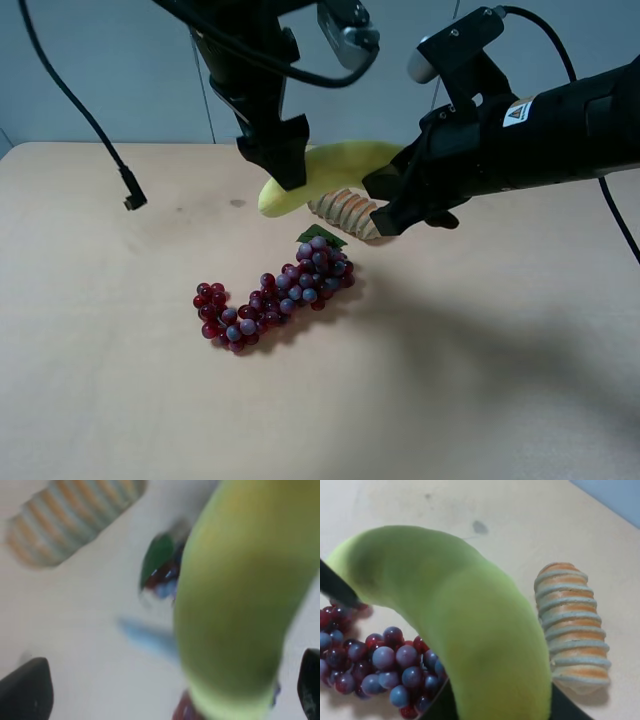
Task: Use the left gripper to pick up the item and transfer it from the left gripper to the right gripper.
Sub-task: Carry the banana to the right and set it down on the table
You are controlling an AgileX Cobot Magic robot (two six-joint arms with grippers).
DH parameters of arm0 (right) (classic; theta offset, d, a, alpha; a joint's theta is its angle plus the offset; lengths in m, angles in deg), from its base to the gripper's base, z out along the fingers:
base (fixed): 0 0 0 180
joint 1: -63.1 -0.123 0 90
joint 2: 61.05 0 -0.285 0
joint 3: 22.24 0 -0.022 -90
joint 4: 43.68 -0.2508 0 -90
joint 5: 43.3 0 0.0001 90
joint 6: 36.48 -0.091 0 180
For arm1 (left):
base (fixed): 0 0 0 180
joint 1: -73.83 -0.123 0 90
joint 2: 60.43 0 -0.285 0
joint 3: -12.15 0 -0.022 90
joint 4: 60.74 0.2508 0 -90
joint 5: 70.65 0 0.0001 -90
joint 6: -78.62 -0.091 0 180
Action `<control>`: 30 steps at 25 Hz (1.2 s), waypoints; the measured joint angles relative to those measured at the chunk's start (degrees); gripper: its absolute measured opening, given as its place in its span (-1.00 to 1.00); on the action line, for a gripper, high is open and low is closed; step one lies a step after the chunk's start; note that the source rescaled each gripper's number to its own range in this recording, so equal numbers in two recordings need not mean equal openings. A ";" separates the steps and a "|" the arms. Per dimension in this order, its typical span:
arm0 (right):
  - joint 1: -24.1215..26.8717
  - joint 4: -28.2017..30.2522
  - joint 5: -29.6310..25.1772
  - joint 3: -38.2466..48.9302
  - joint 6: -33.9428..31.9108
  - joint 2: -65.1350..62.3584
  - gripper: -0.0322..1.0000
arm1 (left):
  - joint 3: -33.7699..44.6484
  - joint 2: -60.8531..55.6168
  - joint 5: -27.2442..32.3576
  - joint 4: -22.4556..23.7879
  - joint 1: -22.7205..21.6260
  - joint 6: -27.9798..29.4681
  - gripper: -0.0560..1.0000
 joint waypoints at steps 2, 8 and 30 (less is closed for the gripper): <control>0.00 0.00 0.23 0.00 0.00 0.00 -0.94 | 0.00 -2.67 1.44 2.56 0.00 1.96 0.99; 0.00 0.00 0.39 -0.07 0.00 0.00 -0.94 | 0.00 -12.00 5.78 8.79 0.00 12.29 1.00; 0.00 0.00 0.76 -0.07 0.00 0.00 -0.94 | 41.93 -66.63 5.89 12.43 0.00 39.45 1.00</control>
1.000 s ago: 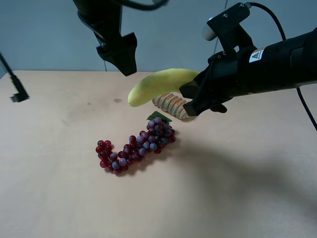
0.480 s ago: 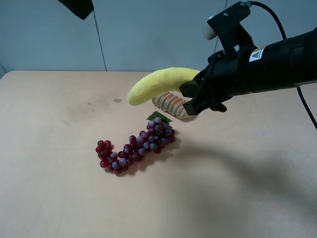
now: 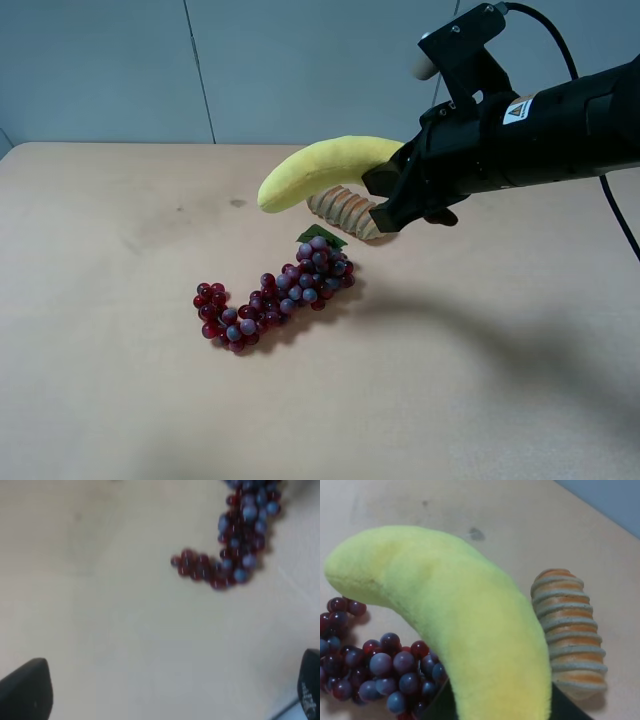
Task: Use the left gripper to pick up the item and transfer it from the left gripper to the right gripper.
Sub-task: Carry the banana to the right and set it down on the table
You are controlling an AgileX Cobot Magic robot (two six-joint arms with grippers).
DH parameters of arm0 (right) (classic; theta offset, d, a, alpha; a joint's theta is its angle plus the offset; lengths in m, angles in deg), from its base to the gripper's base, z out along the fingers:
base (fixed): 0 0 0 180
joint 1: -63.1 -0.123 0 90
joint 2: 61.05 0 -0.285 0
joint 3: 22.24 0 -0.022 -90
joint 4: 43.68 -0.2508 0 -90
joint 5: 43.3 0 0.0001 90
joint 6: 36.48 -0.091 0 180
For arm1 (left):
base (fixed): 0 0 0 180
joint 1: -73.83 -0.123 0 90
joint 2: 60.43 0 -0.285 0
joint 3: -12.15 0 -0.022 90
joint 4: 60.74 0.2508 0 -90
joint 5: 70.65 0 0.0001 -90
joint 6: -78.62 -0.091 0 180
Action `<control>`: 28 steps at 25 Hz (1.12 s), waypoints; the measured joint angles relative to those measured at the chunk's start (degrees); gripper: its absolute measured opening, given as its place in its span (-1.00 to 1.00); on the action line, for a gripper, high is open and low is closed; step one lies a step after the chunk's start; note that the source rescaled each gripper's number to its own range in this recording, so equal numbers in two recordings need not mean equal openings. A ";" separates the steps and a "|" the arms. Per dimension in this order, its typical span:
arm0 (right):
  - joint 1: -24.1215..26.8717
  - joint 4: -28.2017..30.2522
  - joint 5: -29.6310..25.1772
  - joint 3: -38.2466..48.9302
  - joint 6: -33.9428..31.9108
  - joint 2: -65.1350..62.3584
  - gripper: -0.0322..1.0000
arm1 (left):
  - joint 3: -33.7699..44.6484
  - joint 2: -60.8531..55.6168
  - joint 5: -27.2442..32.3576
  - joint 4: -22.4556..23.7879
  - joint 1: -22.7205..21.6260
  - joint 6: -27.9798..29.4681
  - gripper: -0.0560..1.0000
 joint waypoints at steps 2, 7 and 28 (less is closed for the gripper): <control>0.00 0.00 0.46 0.00 0.00 0.00 -0.94 | 4.52 -6.89 -0.13 -0.22 0.00 0.60 1.00; 0.00 0.00 0.81 0.00 0.00 0.00 -0.94 | 12.28 -18.52 -0.53 -1.53 0.00 0.73 1.00; 0.00 -0.85 1.29 0.00 -1.46 0.00 -0.94 | 24.56 -38.50 -3.43 -5.95 0.00 1.04 1.00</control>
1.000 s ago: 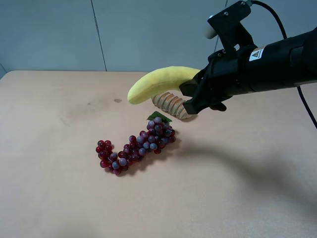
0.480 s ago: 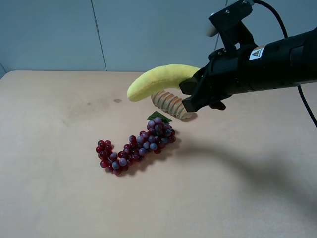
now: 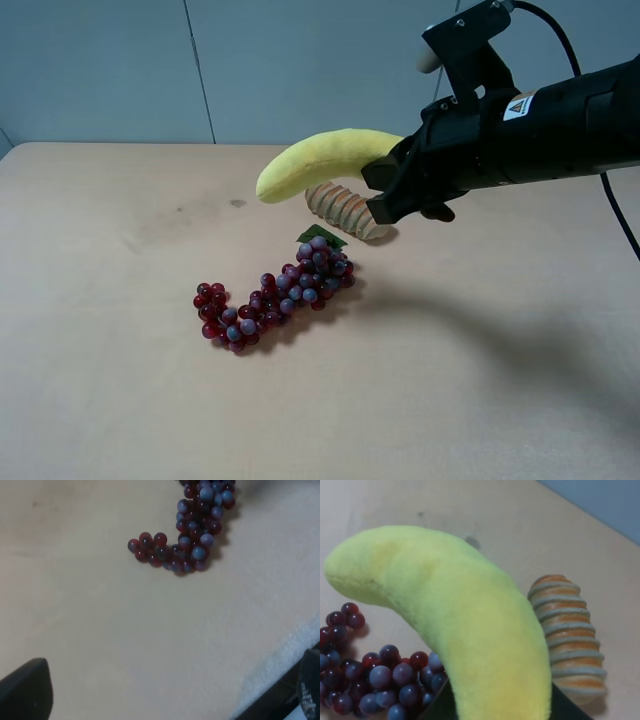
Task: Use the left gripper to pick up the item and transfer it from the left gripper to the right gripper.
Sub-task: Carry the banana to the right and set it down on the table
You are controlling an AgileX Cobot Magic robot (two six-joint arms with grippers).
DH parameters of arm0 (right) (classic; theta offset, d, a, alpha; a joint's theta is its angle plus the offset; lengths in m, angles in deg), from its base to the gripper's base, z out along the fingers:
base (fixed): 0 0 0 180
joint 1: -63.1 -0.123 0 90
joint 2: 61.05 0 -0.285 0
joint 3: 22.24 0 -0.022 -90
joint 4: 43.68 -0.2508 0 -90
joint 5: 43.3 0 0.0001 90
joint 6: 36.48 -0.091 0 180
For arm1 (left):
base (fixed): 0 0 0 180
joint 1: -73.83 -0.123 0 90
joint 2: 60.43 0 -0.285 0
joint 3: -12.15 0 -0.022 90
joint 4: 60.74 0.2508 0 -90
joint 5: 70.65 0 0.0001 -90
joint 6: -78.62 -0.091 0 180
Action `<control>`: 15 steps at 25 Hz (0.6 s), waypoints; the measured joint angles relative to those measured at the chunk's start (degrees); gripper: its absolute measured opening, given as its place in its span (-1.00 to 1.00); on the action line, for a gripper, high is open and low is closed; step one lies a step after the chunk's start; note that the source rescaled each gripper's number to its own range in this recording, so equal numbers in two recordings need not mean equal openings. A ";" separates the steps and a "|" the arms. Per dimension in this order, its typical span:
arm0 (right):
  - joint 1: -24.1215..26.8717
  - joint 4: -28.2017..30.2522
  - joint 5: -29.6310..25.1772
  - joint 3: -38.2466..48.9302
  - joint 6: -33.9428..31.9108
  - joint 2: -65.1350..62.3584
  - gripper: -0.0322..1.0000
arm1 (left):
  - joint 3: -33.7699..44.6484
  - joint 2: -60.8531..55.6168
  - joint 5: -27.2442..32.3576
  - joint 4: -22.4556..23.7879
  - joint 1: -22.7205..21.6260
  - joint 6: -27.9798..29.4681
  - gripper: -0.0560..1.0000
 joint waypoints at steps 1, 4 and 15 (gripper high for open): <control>0.00 -0.01 0.05 0.00 0.00 0.00 -0.94 | 0.58 0.00 -1.21 0.00 0.00 0.00 1.00; 0.00 -0.19 0.25 0.00 0.00 0.00 -0.94 | 1.27 0.00 -2.50 -0.36 0.00 0.00 1.00; 0.00 -0.44 1.10 0.00 -4.67 0.00 -0.94 | 1.27 0.00 -2.61 -1.17 -2.71 0.00 1.00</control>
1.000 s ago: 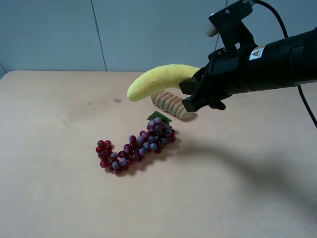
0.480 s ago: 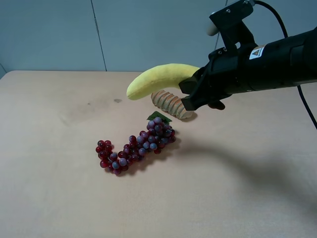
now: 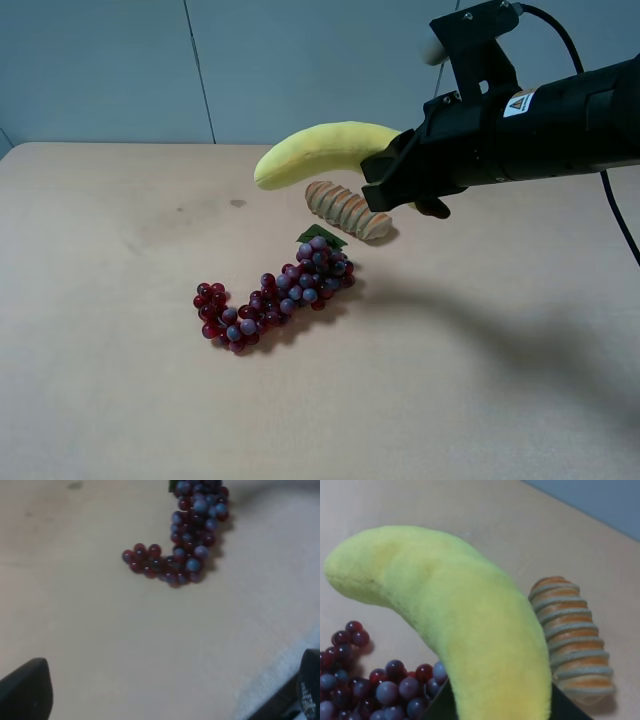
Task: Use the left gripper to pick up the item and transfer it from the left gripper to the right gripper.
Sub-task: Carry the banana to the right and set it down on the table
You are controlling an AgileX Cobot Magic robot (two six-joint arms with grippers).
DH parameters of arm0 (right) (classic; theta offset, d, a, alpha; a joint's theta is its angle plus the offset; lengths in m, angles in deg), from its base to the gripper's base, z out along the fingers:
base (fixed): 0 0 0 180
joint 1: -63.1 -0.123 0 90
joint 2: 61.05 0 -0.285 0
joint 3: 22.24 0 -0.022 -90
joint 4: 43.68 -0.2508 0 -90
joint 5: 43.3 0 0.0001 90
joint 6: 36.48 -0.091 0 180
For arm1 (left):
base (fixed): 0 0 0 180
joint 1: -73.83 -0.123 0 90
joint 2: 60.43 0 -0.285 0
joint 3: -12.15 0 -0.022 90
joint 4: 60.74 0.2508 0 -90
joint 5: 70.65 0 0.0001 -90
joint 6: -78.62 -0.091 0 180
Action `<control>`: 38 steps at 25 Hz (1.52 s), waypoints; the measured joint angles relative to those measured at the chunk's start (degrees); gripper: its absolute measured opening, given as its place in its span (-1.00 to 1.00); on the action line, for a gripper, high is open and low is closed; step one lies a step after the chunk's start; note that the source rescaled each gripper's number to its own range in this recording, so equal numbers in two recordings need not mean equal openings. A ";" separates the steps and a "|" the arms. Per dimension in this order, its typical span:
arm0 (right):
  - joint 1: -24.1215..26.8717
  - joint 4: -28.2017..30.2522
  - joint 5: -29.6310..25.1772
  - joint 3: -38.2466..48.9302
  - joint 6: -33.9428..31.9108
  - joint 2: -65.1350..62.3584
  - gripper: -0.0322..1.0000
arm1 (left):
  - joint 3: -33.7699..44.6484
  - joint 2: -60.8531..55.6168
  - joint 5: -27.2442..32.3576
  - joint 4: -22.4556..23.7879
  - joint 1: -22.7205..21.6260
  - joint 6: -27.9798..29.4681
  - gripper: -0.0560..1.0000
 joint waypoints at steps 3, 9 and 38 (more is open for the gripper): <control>0.35 0.02 0.00 0.00 -3.44 0.00 -0.94 | 0.00 0.00 -0.33 -0.04 -6.57 0.00 1.00; 7.61 0.02 -0.13 0.00 -10.61 0.00 -0.94 | 0.00 0.00 -0.37 -0.06 -22.29 0.00 1.00; 35.48 0.14 -1.56 -0.01 -10.38 16.58 -0.94 | 0.00 0.00 -0.74 -0.06 -40.07 0.00 1.00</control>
